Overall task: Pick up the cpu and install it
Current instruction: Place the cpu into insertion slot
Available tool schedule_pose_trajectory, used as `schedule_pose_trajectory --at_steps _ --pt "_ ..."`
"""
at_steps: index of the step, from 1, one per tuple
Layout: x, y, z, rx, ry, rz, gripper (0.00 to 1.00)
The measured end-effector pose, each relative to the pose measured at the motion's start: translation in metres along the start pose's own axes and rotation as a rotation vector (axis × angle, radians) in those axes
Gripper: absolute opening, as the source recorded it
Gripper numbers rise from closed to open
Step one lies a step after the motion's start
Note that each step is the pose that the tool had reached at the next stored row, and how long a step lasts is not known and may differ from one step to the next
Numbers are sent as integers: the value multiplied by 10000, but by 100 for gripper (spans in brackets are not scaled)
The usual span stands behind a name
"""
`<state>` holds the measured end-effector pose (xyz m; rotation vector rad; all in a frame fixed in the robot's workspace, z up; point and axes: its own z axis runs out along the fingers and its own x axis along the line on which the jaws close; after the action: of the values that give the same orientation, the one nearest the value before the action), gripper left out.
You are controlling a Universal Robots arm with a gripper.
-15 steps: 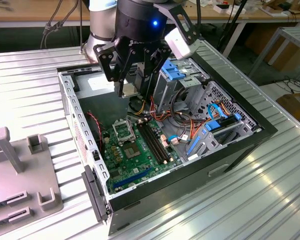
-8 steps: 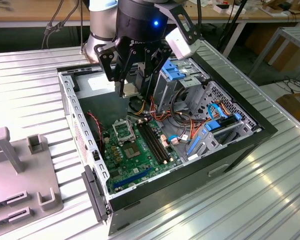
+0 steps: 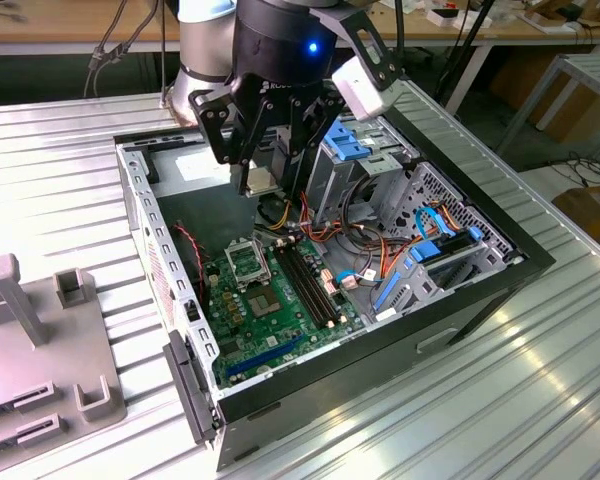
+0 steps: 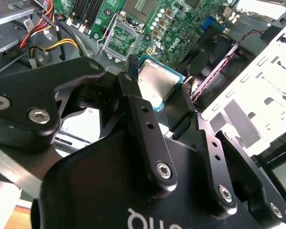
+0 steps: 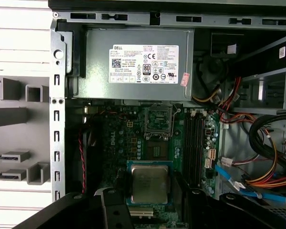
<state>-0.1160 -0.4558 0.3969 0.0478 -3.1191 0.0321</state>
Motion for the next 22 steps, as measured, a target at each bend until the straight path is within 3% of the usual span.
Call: schedule_pose_trajectory --at_steps 15,22 --pt "1 -50 6 0 0 0 47" --pt "1 -69 38 1 1 1 47"
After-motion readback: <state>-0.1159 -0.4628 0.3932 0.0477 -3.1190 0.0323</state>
